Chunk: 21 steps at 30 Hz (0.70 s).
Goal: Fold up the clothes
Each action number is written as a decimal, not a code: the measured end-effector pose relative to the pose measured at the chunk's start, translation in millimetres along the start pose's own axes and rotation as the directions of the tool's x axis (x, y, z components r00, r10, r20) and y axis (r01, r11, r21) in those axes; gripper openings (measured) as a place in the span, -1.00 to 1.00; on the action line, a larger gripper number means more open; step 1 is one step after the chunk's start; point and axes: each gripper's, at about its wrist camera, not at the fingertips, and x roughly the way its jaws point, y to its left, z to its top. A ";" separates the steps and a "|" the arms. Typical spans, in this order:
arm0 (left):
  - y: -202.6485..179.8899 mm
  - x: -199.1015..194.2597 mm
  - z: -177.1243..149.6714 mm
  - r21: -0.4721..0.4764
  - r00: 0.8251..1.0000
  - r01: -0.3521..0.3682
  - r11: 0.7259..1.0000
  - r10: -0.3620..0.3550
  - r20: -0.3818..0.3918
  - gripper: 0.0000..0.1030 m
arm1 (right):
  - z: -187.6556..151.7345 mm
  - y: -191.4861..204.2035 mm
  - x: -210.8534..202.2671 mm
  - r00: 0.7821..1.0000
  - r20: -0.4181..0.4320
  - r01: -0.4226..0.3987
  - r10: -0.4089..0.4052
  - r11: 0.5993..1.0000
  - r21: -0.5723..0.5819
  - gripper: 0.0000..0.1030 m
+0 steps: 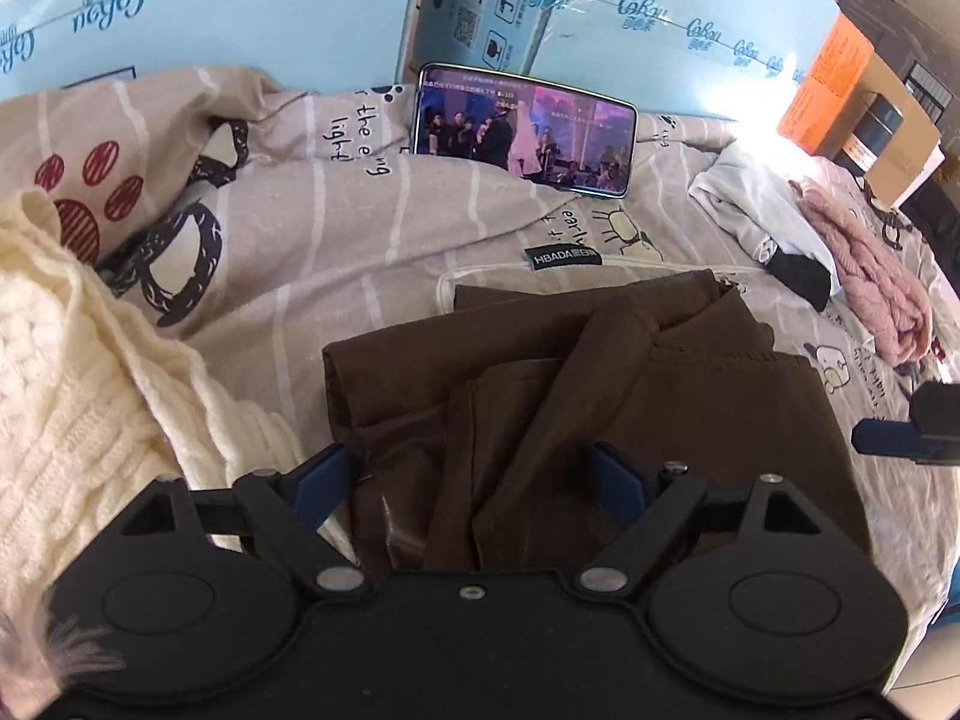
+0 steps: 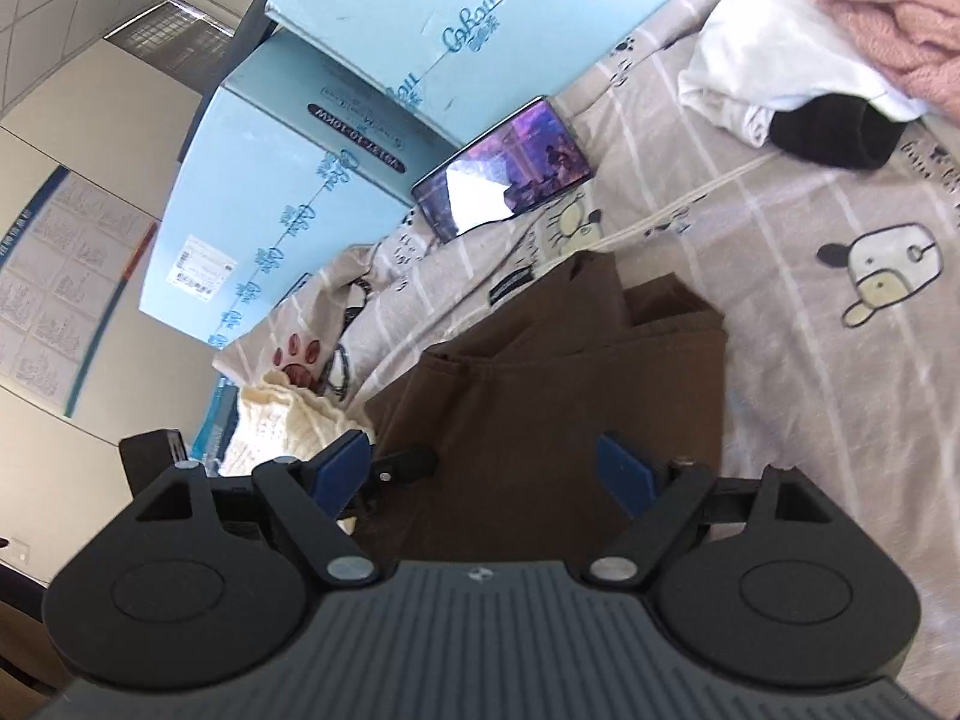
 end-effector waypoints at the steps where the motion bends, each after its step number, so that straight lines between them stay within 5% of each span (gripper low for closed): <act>1: -0.9 0.8 2.0 -0.006 1.000 0.015 1.000 -0.015 0.003 0.66 | 1.6 -3.1 -1.3 1.000 -0.002 0.026 -0.026 1.000 -0.003 0.58; 7: -11.7 2.3 14.4 -0.030 0.991 0.124 0.992 -0.123 0.049 0.66 | 1.8 -26.6 2.3 0.997 -0.027 0.079 -0.077 0.996 0.045 0.58; 11: -33.2 10.5 17.0 0.039 0.978 0.207 0.978 -0.208 0.022 0.67 | -3.9 -34.2 10.3 0.995 -0.055 0.090 -0.086 0.993 0.071 0.61; 14: -45.9 23.0 16.6 0.120 0.984 0.173 0.978 -0.178 0.026 0.67 | -6.2 -36.7 14.2 0.994 -0.062 0.094 -0.089 0.992 0.086 0.61; 21: -36.7 0.6 17.0 0.097 0.975 0.194 0.976 -0.202 0.087 0.67 | -15.0 -38.7 14.3 0.991 -0.054 0.130 -0.124 0.983 0.127 0.61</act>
